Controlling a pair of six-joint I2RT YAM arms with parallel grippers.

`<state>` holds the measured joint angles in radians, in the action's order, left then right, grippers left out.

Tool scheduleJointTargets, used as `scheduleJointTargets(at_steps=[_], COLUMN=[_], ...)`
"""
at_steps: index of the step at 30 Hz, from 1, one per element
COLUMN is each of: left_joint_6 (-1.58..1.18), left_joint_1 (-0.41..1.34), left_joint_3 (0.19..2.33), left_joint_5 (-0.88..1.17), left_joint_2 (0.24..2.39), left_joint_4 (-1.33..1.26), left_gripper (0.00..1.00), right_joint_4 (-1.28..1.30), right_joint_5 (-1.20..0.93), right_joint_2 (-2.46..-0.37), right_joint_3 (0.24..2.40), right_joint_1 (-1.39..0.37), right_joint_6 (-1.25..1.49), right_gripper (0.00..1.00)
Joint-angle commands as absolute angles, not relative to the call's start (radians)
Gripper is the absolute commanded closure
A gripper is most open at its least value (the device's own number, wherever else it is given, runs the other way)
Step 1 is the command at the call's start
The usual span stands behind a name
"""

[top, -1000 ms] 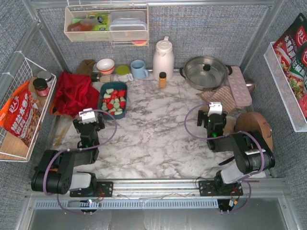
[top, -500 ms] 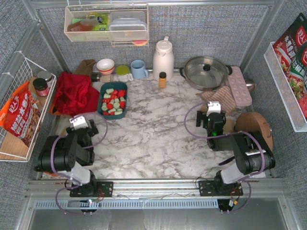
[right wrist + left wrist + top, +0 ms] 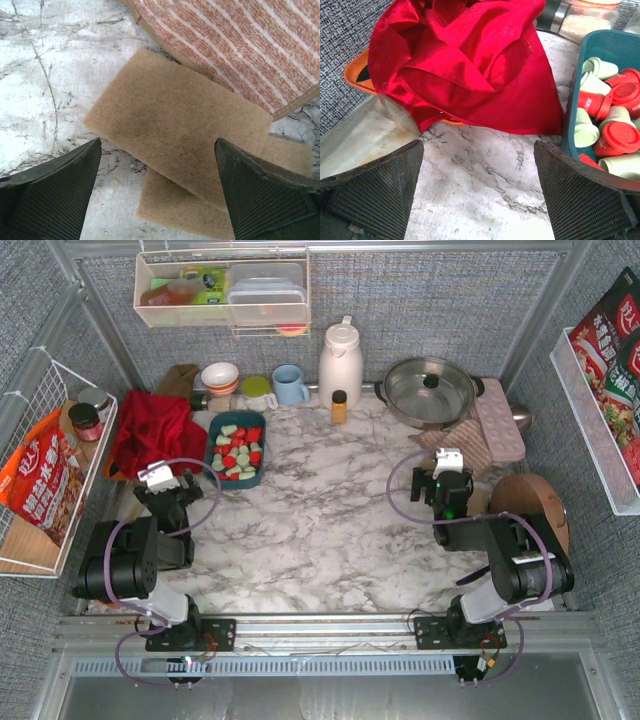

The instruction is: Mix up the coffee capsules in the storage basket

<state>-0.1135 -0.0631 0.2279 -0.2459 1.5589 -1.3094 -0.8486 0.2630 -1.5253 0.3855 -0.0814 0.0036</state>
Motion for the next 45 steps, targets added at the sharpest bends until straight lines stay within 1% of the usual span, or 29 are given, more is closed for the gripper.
scheduleJointTargets(at_steps=[1, 45], left_joint_6=[-0.107, -0.107], left_joint_1=[-0.064, -0.063], left_joint_3=[0.221, 0.221], left_joint_5=[-0.218, -0.217], left_joint_2=[1.567, 1.567], left_joint_4=[-1.364, -1.365], left_gripper=[0.01, 0.01], right_joint_4=[-0.833, -0.824], right_joint_5=[0.250, 0.233], right_joint_2=[-1.522, -1.523], right_joint_3=[0.394, 0.398], right_joint_1=[-0.077, -0.069], right_joint_6=[0.025, 0.026], right_gripper=[0.01, 0.01])
